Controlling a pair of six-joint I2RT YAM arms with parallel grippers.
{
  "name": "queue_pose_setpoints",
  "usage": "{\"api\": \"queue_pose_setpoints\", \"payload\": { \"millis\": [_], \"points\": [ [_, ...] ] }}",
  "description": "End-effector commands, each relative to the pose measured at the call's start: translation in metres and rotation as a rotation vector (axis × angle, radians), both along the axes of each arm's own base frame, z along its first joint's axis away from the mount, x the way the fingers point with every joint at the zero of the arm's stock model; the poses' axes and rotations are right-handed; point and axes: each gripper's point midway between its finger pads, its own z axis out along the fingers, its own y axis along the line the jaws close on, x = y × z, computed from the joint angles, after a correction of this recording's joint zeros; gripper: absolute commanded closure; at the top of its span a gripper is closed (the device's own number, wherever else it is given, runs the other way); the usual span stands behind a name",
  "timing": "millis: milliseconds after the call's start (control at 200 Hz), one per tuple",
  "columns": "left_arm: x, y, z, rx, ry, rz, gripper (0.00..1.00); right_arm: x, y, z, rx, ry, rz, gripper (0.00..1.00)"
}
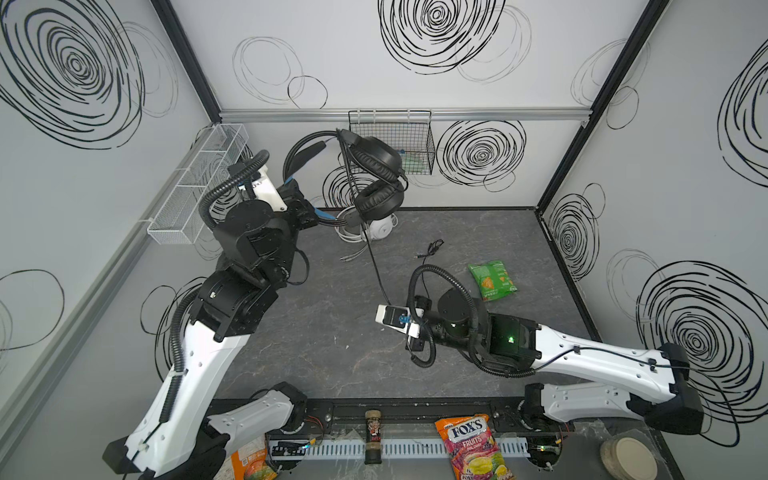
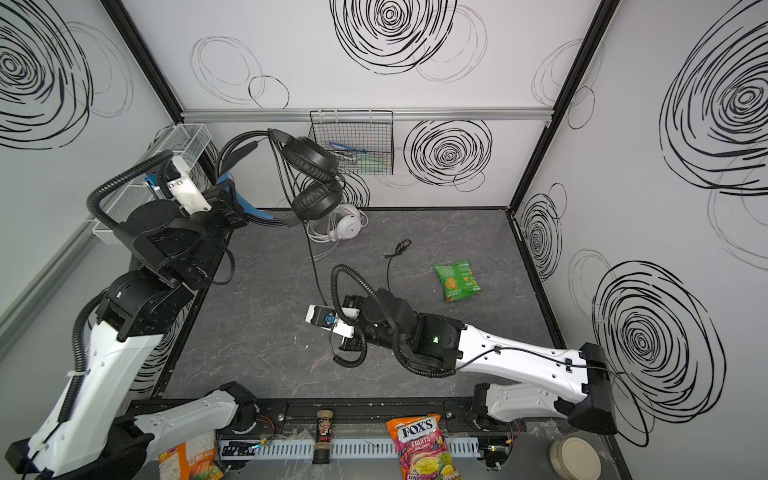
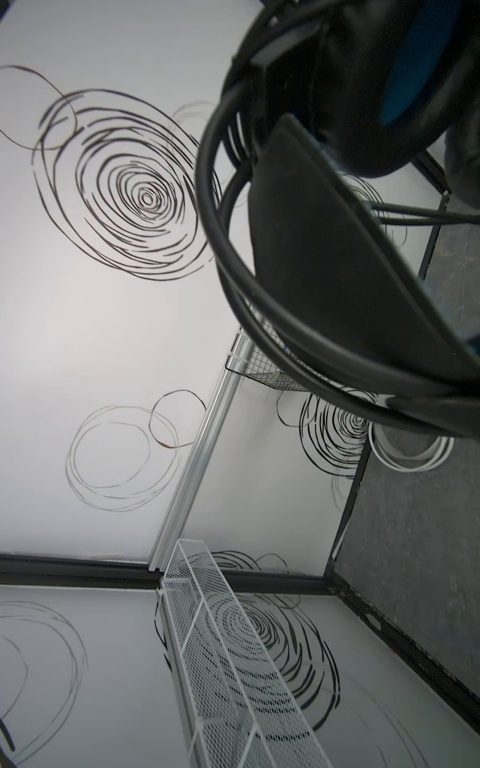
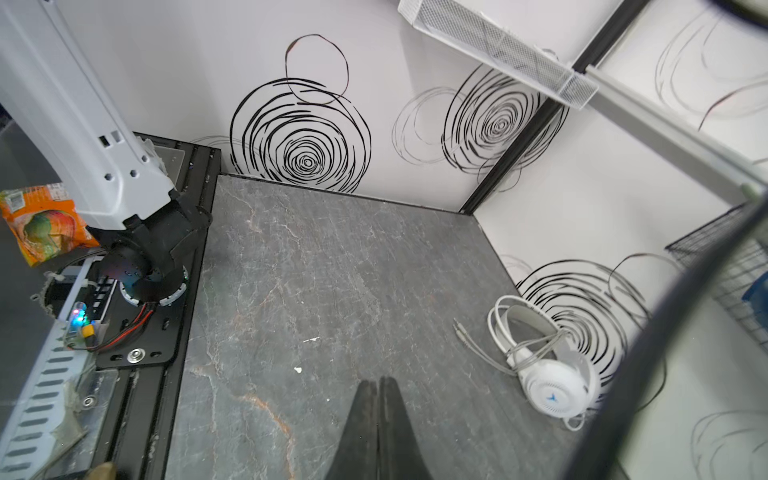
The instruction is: Wrap the headphones
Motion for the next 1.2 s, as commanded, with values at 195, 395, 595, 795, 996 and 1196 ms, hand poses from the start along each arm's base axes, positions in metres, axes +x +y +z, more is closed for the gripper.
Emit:
{"api": "queue_pose_setpoints", "payload": {
  "millis": [195,395,595,795,996,1196],
  "points": [
    [0.010,0.020,-0.053,0.227,0.104,0.147,1.00,0.004,0.011,0.056,-0.034,-0.256,-0.026,1.00],
    [0.011,0.005,-0.079,0.317,0.176,0.068,1.00,0.028,0.007,0.081,-0.078,-0.421,-0.110,1.00],
    [0.008,-0.028,-0.098,0.384,0.224,-0.097,1.00,0.071,-0.010,0.107,-0.035,-0.462,-0.211,0.98],
    [-0.003,-0.061,-0.113,0.462,0.257,-0.245,1.00,0.090,-0.014,0.123,-0.036,-0.529,-0.232,0.96],
    [-0.018,-0.087,-0.127,0.463,0.267,-0.419,1.00,0.112,-0.026,0.133,-0.012,-0.533,-0.283,0.91],
    [-0.037,-0.104,-0.132,0.418,0.251,-0.560,1.00,0.136,-0.055,0.149,0.059,-0.476,-0.352,0.88]
  ]
}}
